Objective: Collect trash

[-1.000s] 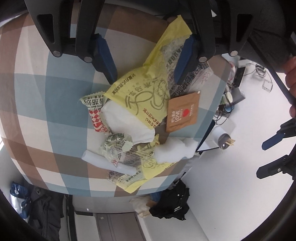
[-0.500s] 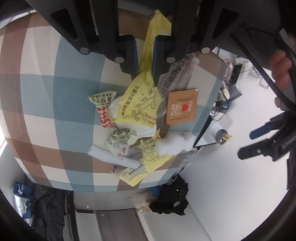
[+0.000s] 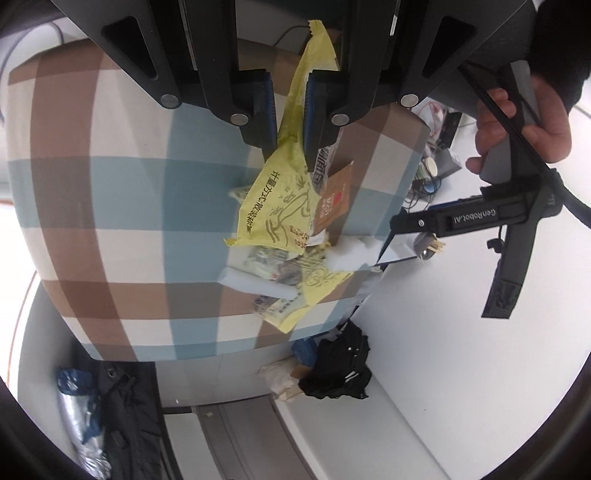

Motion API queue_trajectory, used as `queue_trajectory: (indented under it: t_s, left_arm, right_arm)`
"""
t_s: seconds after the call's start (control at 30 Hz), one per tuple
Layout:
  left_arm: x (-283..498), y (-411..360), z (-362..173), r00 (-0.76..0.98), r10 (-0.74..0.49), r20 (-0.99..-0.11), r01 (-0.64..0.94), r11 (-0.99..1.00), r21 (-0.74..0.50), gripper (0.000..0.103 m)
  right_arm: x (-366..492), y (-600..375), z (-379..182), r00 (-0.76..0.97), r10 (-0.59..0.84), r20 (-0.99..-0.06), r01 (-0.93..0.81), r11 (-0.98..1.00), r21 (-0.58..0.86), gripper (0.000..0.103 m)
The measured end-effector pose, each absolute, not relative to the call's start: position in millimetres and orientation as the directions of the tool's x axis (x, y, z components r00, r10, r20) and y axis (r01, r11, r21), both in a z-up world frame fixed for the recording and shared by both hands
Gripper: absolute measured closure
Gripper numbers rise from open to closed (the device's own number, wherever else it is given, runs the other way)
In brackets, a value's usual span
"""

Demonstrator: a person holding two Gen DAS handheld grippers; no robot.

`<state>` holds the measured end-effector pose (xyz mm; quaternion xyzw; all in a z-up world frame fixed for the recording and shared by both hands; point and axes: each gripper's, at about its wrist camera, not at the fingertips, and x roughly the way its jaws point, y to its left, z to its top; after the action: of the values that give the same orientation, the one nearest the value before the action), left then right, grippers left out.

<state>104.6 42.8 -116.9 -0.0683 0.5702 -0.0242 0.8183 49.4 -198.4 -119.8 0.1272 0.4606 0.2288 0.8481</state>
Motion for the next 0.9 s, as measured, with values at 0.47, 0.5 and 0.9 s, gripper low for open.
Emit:
queue_trajectory:
  t_s: [0.47,0.5,0.9]
  left_arm:
    - [100.6,-10.4,-128.6,0.277,-0.112,-0.954,0.05,0.993,-0.102,0.01]
    - [100.3,-10.3,-129.8,0.273,-0.105,-0.956,0.047,0.994,-0.096,0.01]
    - [103.7,-30.3,-144.2,0.205,-0.13,-0.97,0.036,0.991,-0.125,0.01]
  right_arm:
    - [35.8,-218.5,-115.4,0.545,0.359,-0.758,-0.296,0.928,0.226,0.092]
    - [35.6,-221.3,-113.9,0.555,0.345,-0.757,-0.288,0.934,0.214,0.092]
    - [35.3,-267.4,-105.8,0.589,0.366,-0.72,-0.183,0.929,0.323,0.091]
